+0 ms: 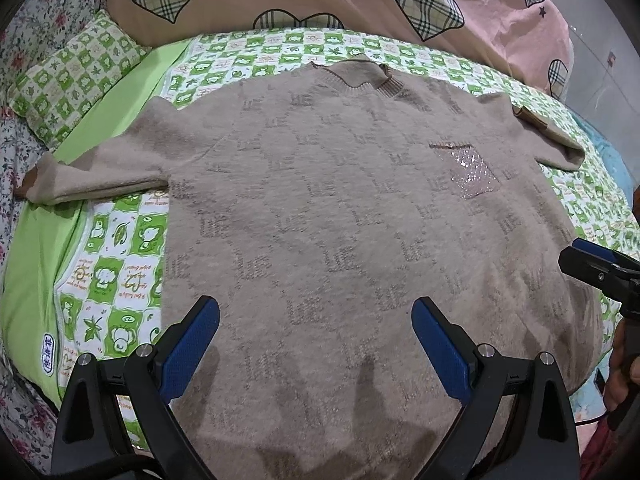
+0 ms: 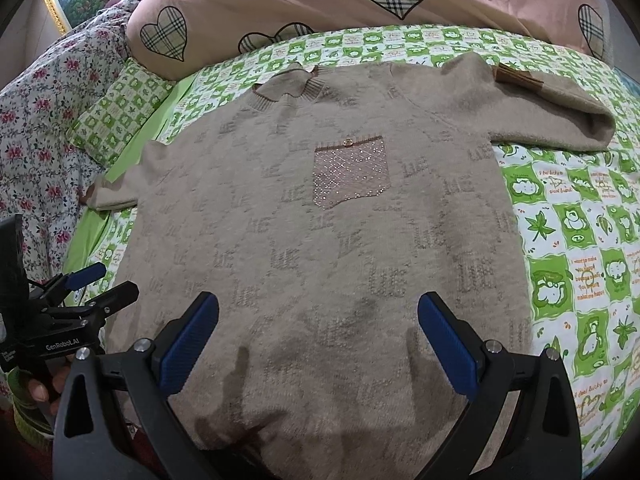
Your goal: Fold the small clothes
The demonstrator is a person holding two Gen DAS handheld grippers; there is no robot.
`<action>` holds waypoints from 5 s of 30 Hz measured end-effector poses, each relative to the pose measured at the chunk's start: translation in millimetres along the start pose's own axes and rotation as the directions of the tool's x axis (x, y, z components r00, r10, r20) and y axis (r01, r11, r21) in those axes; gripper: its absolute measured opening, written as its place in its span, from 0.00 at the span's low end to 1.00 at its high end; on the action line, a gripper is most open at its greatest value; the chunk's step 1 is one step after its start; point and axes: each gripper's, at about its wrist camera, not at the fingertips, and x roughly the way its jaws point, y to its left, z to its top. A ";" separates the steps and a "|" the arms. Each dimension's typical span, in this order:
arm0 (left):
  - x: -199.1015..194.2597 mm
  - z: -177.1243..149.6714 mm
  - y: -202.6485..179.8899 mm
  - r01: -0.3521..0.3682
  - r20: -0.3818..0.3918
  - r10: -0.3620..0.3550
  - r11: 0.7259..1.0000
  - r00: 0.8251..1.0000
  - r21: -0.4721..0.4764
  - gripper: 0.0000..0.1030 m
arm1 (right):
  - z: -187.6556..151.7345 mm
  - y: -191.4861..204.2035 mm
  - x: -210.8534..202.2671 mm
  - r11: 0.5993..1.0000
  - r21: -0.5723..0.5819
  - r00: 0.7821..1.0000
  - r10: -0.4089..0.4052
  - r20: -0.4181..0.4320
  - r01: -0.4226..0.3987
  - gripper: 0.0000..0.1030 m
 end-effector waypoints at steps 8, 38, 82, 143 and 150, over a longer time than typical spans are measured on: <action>10.1 16.8 6.9 0.004 -0.004 -0.005 1.000 1.000 -0.014 0.94 | 18.6 -21.6 -6.0 1.000 -0.002 0.999 -0.025 0.047 0.025 0.97; 60.8 55.3 43.4 0.026 -0.102 -0.041 0.989 0.994 -0.149 0.94 | 189.9 -167.9 39.3 0.987 0.056 0.983 -0.156 0.099 0.151 0.09; 133.9 132.1 90.2 0.345 0.078 -0.337 0.889 0.938 -0.301 0.07 | 96.1 -33.6 50.5 0.894 0.335 0.953 0.253 0.168 -0.297 0.56; 60.9 46.0 408.5 0.052 0.200 0.153 0.656 0.968 -0.753 0.77 | 64.2 -4.3 35.5 0.994 0.075 0.997 0.074 0.015 -0.075 0.59; 77.4 61.1 466.6 0.104 0.250 0.174 0.586 0.953 -0.804 0.45 | 59.8 0.2 37.2 0.996 0.071 0.999 0.048 -0.005 -0.048 0.59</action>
